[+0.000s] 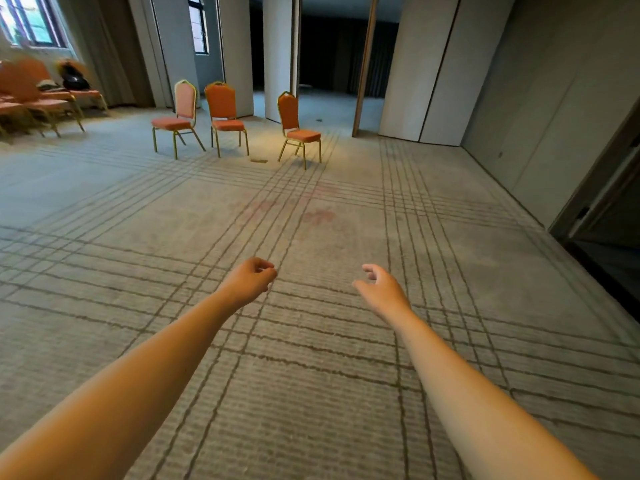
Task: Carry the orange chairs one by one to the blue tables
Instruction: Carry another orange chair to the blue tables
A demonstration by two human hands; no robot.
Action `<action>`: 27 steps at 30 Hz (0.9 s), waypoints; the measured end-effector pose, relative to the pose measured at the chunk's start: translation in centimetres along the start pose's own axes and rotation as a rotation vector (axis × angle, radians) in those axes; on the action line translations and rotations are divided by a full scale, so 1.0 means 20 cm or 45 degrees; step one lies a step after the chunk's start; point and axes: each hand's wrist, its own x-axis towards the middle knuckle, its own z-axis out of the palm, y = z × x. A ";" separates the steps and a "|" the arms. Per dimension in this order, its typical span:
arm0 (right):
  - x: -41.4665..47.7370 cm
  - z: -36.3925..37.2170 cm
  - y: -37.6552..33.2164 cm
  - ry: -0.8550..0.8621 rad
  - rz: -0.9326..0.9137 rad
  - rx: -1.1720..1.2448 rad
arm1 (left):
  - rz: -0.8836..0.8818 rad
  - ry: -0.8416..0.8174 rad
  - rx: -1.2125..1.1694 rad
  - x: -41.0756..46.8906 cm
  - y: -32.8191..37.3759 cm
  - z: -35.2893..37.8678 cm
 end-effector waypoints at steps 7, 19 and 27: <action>1.08 -0.05 -0.09 0.063 -0.005 -0.015 | 0.001 -0.017 -0.019 1.12 0.16 0.08; 2.67 -0.16 -0.35 0.092 0.063 0.039 | -0.022 -0.057 0.039 2.78 0.51 0.11; 3.94 -0.26 -0.50 0.051 0.000 0.054 | -0.045 0.025 0.059 3.95 0.70 0.15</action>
